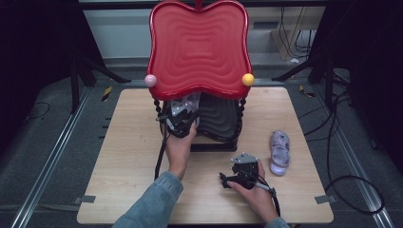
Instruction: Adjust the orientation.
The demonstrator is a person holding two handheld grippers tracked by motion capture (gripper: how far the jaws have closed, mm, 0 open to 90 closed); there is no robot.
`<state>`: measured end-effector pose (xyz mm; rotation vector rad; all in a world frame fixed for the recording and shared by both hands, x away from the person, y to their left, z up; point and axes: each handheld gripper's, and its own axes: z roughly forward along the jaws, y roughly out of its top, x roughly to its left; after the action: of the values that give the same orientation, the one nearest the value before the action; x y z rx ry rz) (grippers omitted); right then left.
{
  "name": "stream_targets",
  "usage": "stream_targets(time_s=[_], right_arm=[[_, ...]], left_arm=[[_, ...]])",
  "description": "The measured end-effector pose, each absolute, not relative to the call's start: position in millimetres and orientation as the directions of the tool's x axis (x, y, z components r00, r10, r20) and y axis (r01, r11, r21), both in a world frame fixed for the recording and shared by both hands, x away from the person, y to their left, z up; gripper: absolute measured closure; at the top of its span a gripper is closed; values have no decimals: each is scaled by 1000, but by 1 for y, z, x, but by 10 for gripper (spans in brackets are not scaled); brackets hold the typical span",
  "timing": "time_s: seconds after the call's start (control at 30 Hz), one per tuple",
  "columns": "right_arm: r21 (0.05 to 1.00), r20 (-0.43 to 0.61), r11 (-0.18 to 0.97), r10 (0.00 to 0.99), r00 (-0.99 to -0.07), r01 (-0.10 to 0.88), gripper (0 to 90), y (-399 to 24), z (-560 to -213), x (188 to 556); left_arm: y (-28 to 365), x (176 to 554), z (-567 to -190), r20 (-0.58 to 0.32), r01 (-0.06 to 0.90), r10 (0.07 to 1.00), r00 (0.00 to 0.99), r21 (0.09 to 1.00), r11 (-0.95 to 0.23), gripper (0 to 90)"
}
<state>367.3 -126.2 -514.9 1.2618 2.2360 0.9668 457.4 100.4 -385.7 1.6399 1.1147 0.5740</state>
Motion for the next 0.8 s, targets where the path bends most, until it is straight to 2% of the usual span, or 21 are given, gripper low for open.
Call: stream_targets(time_s=[0.57, 0.8], right_arm=[[730, -5, 356, 856, -517, 583, 34, -126, -515, 367], [730, -5, 356, 856, -517, 583, 33, -126, -515, 367]], left_arm=[[92, 466, -390, -181, 424, 866, 466, 905, -39, 789], [88, 462, -392, -196, 437, 882, 428, 900, -12, 773]])
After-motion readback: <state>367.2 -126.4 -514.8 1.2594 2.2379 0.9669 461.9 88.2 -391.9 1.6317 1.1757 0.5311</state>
